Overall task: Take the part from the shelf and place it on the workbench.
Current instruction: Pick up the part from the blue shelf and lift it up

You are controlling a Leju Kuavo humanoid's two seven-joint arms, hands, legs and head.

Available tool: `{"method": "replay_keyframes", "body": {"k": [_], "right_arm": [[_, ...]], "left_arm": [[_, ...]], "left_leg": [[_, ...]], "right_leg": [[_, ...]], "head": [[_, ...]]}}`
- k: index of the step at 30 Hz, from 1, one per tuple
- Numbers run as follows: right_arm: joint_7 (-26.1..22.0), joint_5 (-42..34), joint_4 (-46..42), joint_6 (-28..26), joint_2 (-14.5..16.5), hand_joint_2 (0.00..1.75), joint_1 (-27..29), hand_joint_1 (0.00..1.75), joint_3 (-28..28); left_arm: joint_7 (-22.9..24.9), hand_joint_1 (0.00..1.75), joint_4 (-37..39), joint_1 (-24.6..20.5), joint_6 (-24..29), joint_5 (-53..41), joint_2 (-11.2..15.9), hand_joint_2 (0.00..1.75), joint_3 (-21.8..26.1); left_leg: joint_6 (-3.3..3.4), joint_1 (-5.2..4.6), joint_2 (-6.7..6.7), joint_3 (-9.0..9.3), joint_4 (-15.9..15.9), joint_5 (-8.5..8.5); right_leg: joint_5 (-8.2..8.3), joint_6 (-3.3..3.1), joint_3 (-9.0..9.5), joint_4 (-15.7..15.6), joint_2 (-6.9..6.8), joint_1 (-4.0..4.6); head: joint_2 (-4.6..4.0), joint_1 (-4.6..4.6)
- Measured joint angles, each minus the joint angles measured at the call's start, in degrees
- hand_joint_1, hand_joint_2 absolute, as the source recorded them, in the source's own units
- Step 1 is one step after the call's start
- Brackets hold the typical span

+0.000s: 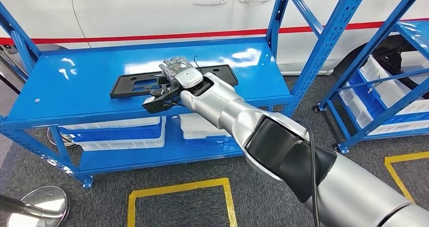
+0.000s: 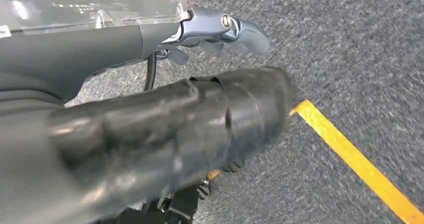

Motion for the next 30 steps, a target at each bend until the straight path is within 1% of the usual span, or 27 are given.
{"method": "replay_keyframes", "body": {"k": [1, 2, 4, 5, 6, 7, 8, 9, 10, 11, 12, 13, 15, 16, 17, 18, 19, 20, 21, 22, 23, 24, 25, 26, 27, 28, 30], "right_arm": [[0.0, -0.1, 0.0, 0.0, -0.1, 0.00, 0.0, 0.00, 0.0], [-0.1, -0.1, 0.0, 0.0, -0.1, 0.00, 0.0, 0.00, 0.0], [-0.1, -0.2, 0.0, 0.0, -0.4, 0.00, 0.3, 0.00, 0.0], [-0.1, -0.2, 0.1, 0.0, -0.4, 0.00, 0.6, 0.00, 0.0], [-0.1, -0.2, 0.1, 0.0, -0.5, 0.00, 1.0, 0.00, 0.0], [-0.1, -0.2, 0.2, 0.0, -0.6, 0.00, 1.2, 0.00, 0.0], [-0.1, -0.3, 0.2, 0.0, -0.7, 0.00, 1.4, 0.00, 0.0], [-0.1, -0.3, 0.2, 0.0, -0.8, 0.00, 1.4, 0.00, 0.0], [-0.1, -0.4, 0.2, 0.0, -0.9, 0.00, 1.3, 0.00, 0.0], [-0.1, -0.4, 0.2, 0.0, -0.9, 0.00, 1.2, 0.00, 0.0], [-0.1, -0.5, 0.2, 0.0, -1.0, 0.00, 1.2, 0.00, 0.0], [-0.1, -0.5, 0.2, 0.0, -1.0, 0.00, 1.2, 0.00, 0.0], [-0.1, -0.6, 0.2, 0.0, -1.1, 0.00, 1.3, 0.00, 0.0], [0.0, -0.6, 0.2, 0.0, -1.2, 0.00, 1.2, 0.00, 0.0], [0.0, -0.6, 0.2, 0.0, -1.3, 0.00, 1.2, 0.00, 0.0], [0.1, -0.6, 0.2, 0.0, -1.3, 0.00, 1.2, 0.00, 0.0], [0.1, -0.7, 0.2, 0.0, -1.4, 0.00, 1.2, 0.00, 0.0], [0.1, -0.7, 0.2, 0.0, -1.4, 0.00, 1.4, 0.00, 0.0], [0.2, -0.7, 0.2, 0.0, -1.4, 0.00, 1.6, 0.00, 0.0], [0.1, -1.0, 0.2, 0.0, -1.4, 0.00, 1.8, 0.00, 0.0], [0.0, -1.5, 0.2, -0.1, -1.4, 0.00, 2.2, 0.00, 0.0], [-0.2, -2.1, 0.2, -0.4, -1.5, 0.00, 2.7, 0.00, 0.0], [-0.5, -2.7, 0.3, -1.0, -1.5, 0.00, 3.5, 0.00, 0.0], [-0.9, -3.1, 0.3, -1.7, -1.6, 0.00, 4.5, 0.00, 0.0], [-1.2, -3.4, 0.3, -2.4, -1.6, 0.00, 5.7, 0.00, 0.0], [-1.6, -3.6, 0.4, -3.0, -1.7, 0.00, 6.7, 0.00, 0.0], [-2.2, -4.0, 0.5, -3.5, -1.7, 0.00, 8.0, 0.00, 0.0]], "left_arm": [[0.0, 0.00, 0.0, 0.0, 0.0, -0.1, 0.0, 0.00, 0.0], [-0.1, 0.00, 0.0, 0.1, 0.0, -0.2, 0.0, 0.00, 0.0], [-0.2, 0.00, 0.0, 0.0, -0.1, -0.3, 0.0, 0.00, 0.0], [-0.3, 0.00, 0.0, 0.0, -0.1, -0.3, 0.0, 0.00, 0.1], [-0.3, 0.00, 0.0, 0.0, -0.1, -0.3, 0.0, 0.00, 0.1], [-0.4, 0.00, 0.0, 0.1, -0.2, -0.4, 0.1, 0.00, 0.2], [-0.4, 0.00, 0.0, 0.1, -0.2, -0.4, 0.1, 0.00, 0.2], [-0.5, 0.00, 0.0, 0.1, -0.2, -0.4, 0.1, 0.00, 0.2], [-0.5, 0.00, 0.0, 0.1, -0.3, -0.4, 0.0, 0.00, 0.3], [-0.5, 0.00, 0.0, 0.0, -0.3, -0.5, 0.0, 0.00, 0.3], [-0.5, 0.00, 0.0, 0.0, -0.3, -0.6, 0.0, 0.00, 0.3], [-0.5, 0.00, 0.0, 0.0, -0.4, -0.7, 0.0, 0.00, 0.3], [-0.5, 0.00, 0.0, 0.0, -0.4, -0.8, 0.0, 0.00, 0.3], [-0.4, 0.00, 0.0, 0.0, -0.4, -0.9, -0.1, 0.00, 0.3], [-0.4, 0.00, 0.0, 0.0, -0.4, -0.9, 0.0, 0.00, 0.3], [-0.4, 0.00, 0.0, 0.1, -0.4, -1.0, 0.0, 0.00, 0.3], [-0.4, 0.00, 0.0, 0.0, -0.4, -1.1, 0.0, 0.00, 0.3], [-0.4, 0.00, 0.0, 0.0, -0.4, -1.2, 0.1, 0.00, 0.3], [-0.3, 0.00, 0.0, 0.1, -0.4, -1.3, 0.1, 0.00, 0.3], [0.0, 0.00, 0.0, 0.1, 0.0, -1.4, 0.1, 0.00, 0.4], [0.4, 0.00, 0.0, 0.2, 0.6, -1.6, 0.3, 0.00, 0.4], [1.1, 0.00, 0.0, 0.2, 1.4, -1.8, 0.5, 0.00, 0.4], [1.7, 0.00, 0.0, 0.3, 2.0, -2.1, 0.8, 0.00, 0.4], [2.2, 0.00, 0.0, 0.4, 2.3, -2.4, 1.3, 0.00, 0.4], [2.5, 0.00, -0.1, 0.5, 2.3, -2.5, 1.6, 0.00, 0.4], [2.6, 0.00, -0.1, 0.6, 2.1, -2.6, 1.9, 0.00, 0.4], [2.6, 0.00, -0.2, 0.7, 1.9, -2.6, 2.3, 0.00, 0.5]], "left_leg": [[0.31, 0.11, 0.02, 0.23, -0.2, -0.03], [0.62, 0.20, 0.04, 0.49, -0.4, -0.08], [1.05, 0.17, 0.05, 0.79, -0.4, -0.37], [1.15, 0.16, 0.04, 0.95, -0.4, -0.53], [1.17, 0.15, 0.02, 1.15, -0.4, -0.70], [1.12, 0.15, -0.02, 1.42, -0.4, -0.91], [1.02, 0.14, -0.08, 1.76, -0.4, -1.15], [0.89, 0.15, -0.14, 2.10, -0.3, -1.43], [0.70, 0.06, -0.17, 2.32, -0.3, -1.69], [0.49, 0.02, -0.19, 2.40, -0.2, -1.87], [0.26, 0.01, -0.19, 2.38, -0.2, -1.98], [-0.03, -0.01, -0.18, 2.34, -0.3, -2.00], [-0.59, 0.05, -0.13, 2.49, -0.2, -2.29], [-0.84, 0.07, -0.09, 2.24, 0.6, -2.89], [-1.06, 0.09, -0.06, 1.41, 2.6, -3.94], [-1.24, 0.16, -0.03, -0.09, 5.6, -5.35], [-1.44, 0.17, -0.02, -2.22, 9.5, -6.88], [-1.63, 0.18, -0.02, -4.34, 13.1, -7.91], [-1.76, 0.19, -0.01, -5.86, 15.3, -8.02], [-1.82, 0.21, 0.01, -6.37, 15.3, -6.97], [-1.81, 0.23, 0.03, -5.62, 13.0, -4.91], [-1.73, 0.27, 0.07, -3.97, 9.0, -2.45], [-1.60, 0.25, 0.11, -2.13, 5.1, -0.80], [-1.38, 0.18, 0.06, -0.69, 2.2, 0.12], [-1.16, 0.11, 0.00, 0.11, 0.5, 0.28], [-0.90, 0.00, -0.08, 0.32, 0.2, -0.11], [-0.30, 0.10, -0.12, 0.47, -0.2, -0.13]], "right_leg": [[-0.75, 0.27, -0.48, 1.2, -0.04, -0.06], [-1.98, 0.54, -1.60, 3.5, -0.07, -0.16], [-4.94, 0.93, -5.56, 11.0, -0.12, -0.35], [-5.75, 1.07, -7.57, 14.2, -0.13, -0.43], [-5.54, 1.14, -8.84, 15.9, -0.13, -0.51], [-4.17, 1.12, -9.00, 15.2, -0.14, -0.59], [-1.82, 0.98, -7.98, 12.2, -0.14, -0.64], [0.59, 0.72, -6.35, 8.1, -0.15, -0.64], [2.36, 0.43, -4.75, 4.3, -0.15, -0.47], [3.27, 0.16, -3.48, 1.5, -0.16, -0.28], [3.35, -0.03, -2.88, 0.2, -0.14, -0.05], [3.11, -0.17, -2.69, -0.1, -0.12, 0.17], [3.09, -0.56, -2.14, -0.8, -0.08, -0.04], [3.10, -0.88, -1.72, -1.1, -0.12, -0.23], [3.09, -1.21, -1.26, -1.5, -0.15, -0.44], [2.99, -1.49, -0.94, -1.7, -0.20, -0.48], [2.83, -1.73, -0.76, -1.7, -0.21, -0.47], [2.65, -1.84, -0.63, -1.6, -0.18, -0.43], [2.44, -1.88, -0.48, -1.6, -0.15, -0.40], [2.19, -1.85, -0.31, -1.4, -0.10, -0.39], [1.90, -1.76, -0.08, -1.3, -0.05, -0.40], [1.54, -1.62, 0.21, -1.1, -0.02, -0.40], [1.18, -1.38, 0.44, -0.9, -0.01, -0.27], [0.91, -1.13, 0.54, -0.8, 0.01, -0.14], [0.75, -0.85, 0.56, -0.7, -0.01, 0.01], [0.68, -0.60, 0.50, -0.7, -0.01, 0.14], [0.45, -0.13, 0.50, -0.7, -0.05, 0.14]], "head": [[0.01, 0.00], [0.01, 0.00], [0.00, -0.01], [-0.01, 0.00], [-0.01, -0.01], [-0.01, 0.00], [-0.01, 0.01], [-0.01, 0.00], [-0.01, -0.01], [0.00, -0.01], [0.00, -0.01], [0.00, -0.01], [0.00, 0.01], [0.01, -0.01], [0.01, -0.01], [0.01, -0.02], [0.01, -0.04], [0.00, -0.04], [0.00, -0.05], [-0.01, -0.04], [-0.01, -0.04], [-0.01, -0.04], [-0.01, -0.03], [0.00, -0.02], [0.00, 0.00], [0.01, 0.00], [0.01, -0.01]]}}
